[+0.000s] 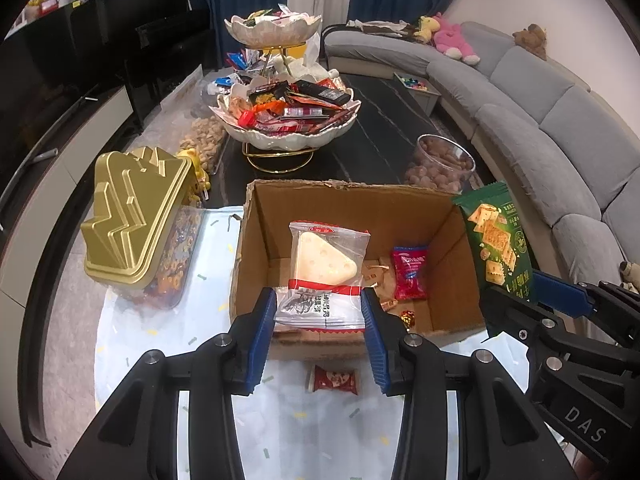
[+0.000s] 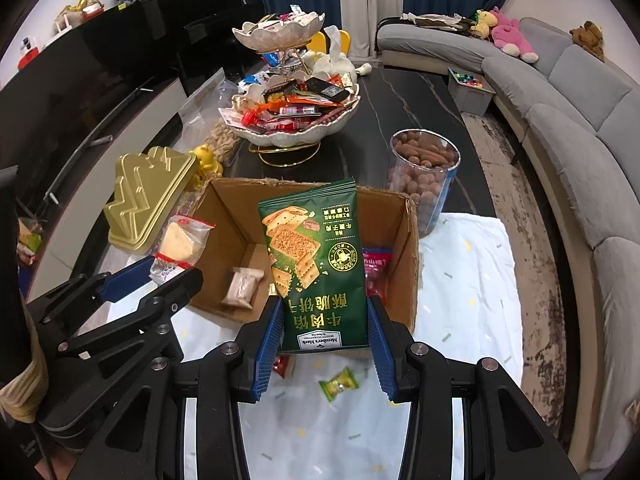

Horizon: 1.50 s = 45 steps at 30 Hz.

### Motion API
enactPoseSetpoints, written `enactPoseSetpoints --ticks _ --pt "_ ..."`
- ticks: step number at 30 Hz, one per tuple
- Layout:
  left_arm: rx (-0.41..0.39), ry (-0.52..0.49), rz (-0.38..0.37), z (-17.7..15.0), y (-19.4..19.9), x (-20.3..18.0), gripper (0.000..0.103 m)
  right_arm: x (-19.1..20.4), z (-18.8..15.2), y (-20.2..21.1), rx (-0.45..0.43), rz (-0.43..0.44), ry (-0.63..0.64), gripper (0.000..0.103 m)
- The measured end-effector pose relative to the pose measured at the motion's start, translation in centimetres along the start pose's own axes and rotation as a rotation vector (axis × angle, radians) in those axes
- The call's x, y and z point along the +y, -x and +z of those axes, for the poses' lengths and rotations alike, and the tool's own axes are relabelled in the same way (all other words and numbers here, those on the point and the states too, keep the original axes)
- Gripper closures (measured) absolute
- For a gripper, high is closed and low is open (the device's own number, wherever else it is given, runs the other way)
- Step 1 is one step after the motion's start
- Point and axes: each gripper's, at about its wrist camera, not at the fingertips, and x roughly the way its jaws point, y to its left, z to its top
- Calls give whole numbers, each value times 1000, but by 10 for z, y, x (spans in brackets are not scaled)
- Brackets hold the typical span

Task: Organize snacks
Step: 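Lower the cheese packet into the box and open the left tool while the right tool releases the cracker packet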

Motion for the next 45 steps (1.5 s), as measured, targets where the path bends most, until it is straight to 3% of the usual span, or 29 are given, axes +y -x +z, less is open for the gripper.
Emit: enactPoseSetpoints --ticks 24,25,27,32,45 --pt "48 -1 -17 14 -53 3 59 -8 22 -54 43 -4 8 59" --pt "46 -3 -14 14 -54 4 56 -8 23 -55 43 -6 8 58" --pt "42 0 -10 14 -52 6 45 -9 23 -54 38 -11 6 46" --pt "21 -3 21 13 -45 9 31 -9 23 -46 15 -36 9 38" --pt "-29 -21 48 7 -10 5 24 -9 15 -10 -40 -56 2 37"
